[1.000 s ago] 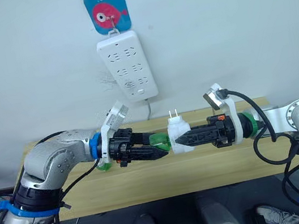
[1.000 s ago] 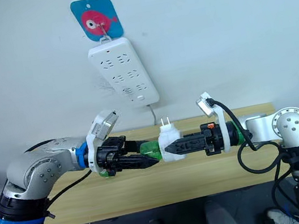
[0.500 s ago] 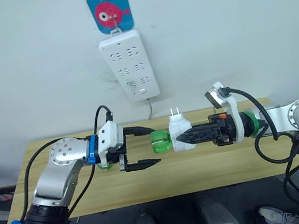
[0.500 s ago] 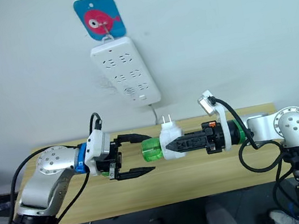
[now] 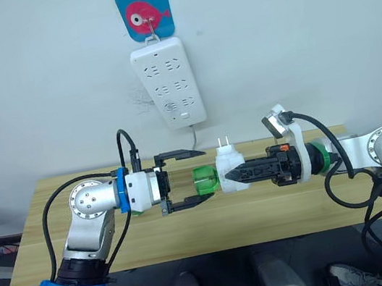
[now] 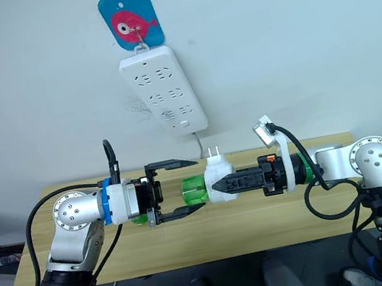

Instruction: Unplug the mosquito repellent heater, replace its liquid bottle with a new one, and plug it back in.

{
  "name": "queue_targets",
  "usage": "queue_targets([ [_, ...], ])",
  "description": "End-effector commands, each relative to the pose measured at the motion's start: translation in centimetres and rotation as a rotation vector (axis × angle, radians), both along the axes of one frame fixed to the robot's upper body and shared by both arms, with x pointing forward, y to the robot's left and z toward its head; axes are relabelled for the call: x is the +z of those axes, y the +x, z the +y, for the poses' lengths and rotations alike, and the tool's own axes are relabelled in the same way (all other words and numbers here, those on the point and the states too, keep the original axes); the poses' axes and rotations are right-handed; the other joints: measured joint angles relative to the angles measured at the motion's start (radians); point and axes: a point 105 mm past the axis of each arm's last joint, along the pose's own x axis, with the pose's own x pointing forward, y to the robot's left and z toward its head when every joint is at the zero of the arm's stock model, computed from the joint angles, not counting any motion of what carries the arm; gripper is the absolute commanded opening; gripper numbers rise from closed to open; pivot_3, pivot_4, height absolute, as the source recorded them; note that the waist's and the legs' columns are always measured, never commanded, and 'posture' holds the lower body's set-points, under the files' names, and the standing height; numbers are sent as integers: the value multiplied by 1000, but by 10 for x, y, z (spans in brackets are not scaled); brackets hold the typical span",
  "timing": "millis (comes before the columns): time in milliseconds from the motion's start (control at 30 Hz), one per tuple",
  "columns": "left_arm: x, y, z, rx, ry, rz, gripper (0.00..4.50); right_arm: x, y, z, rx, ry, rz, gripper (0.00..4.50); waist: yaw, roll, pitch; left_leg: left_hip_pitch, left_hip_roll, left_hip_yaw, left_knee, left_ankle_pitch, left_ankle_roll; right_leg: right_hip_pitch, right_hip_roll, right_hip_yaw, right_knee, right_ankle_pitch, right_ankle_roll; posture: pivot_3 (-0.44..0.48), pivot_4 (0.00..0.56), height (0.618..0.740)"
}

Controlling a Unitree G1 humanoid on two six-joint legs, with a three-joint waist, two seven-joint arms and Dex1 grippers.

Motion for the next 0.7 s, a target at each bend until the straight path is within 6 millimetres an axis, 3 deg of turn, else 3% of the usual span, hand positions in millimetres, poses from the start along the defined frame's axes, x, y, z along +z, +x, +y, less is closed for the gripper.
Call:
queue_targets([
  [33,12,-9,-5,-33,-41,-18,2656,10,-3,-2,8,36,-24,2998,0,0,0,0,0,0,0,0,0,0,0,0,0,0,0,-100,201,740],
  [100,12,-10,-6,-37,-41,-9,2240,10,-3,-2,6,36,-24,2998,0,0,0,0,0,0,0,0,0,0,0,0,0,0,0,-101,200,740],
  [233,11,-5,-4,1,-44,70,2240,10,-2,-2,3,34,-27,2998,-1,0,0,0,0,0,0,0,0,0,0,0,0,0,0,-101,200,740],
  [267,10,-1,-3,23,-36,149,2240,10,-2,-2,3,32,-28,2998,-1,0,0,0,0,0,0,0,0,0,0,0,0,0,0,-101,200,740],
  [333,0,11,6,118,-17,518,2240,10,-3,-2,6,28,-33,2998,-3,0,0,0,0,-1,0,0,0,0,0,0,0,0,0,-95,197,740],
  [433,9,19,16,119,-36,883,2240,9,-5,-2,24,17,-38,2998,-3,0,0,0,0,-3,0,0,0,0,0,-2,2,0,0,-94,197,740],
  [567,34,20,15,65,-59,1005,2240,8,-7,-1,34,7,-44,2998,-6,0,1,0,0,-3,0,0,0,0,1,-3,1,0,0,-94,197,740],
  [700,33,13,12,60,-23,979,2240,8,-6,0,33,11,-45,2998,-11,0,1,0,0,-3,-1,0,0,0,1,-3,1,0,0,-92,195,740],
])
